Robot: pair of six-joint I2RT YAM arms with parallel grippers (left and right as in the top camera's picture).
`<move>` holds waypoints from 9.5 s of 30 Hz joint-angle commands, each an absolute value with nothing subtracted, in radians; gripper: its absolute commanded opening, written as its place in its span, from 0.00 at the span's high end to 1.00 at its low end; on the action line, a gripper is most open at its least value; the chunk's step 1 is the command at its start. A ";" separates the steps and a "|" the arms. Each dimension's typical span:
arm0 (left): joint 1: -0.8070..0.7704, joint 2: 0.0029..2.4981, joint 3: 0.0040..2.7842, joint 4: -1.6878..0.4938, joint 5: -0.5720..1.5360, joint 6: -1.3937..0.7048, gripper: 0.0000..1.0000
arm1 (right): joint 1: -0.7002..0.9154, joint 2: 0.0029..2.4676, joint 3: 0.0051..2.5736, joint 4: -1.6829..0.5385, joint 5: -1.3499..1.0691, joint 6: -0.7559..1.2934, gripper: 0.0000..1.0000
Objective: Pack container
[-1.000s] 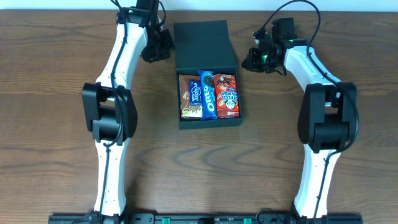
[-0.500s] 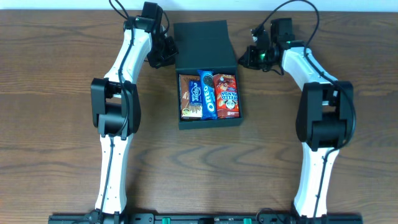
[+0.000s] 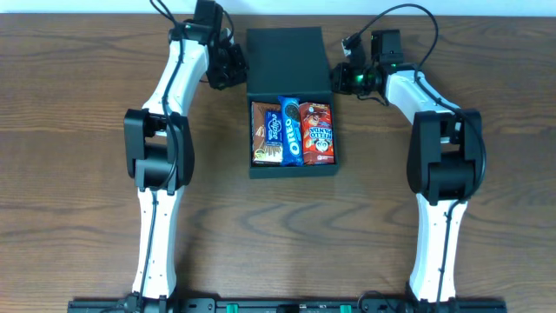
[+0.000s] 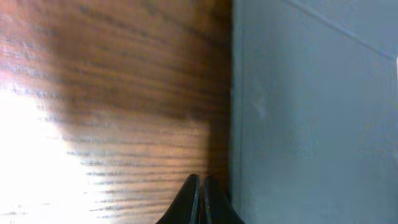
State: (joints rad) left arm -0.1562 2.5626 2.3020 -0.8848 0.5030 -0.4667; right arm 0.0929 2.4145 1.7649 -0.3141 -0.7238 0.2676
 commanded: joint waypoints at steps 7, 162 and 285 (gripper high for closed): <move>-0.117 2.575 2.321 -0.831 0.651 -0.421 0.94 | 0.102 2.426 1.766 -0.174 -1.003 0.262 0.99; -0.440 2.106 1.708 -0.990 0.647 0.374 0.94 | 0.394 1.447 0.509 0.016 -0.301 0.640 0.98; -0.037 0.120 0.444 -0.682 0.310 0.220 0.05 | 0.065 0.437 0.967 -1.157 -0.498 0.202 0.01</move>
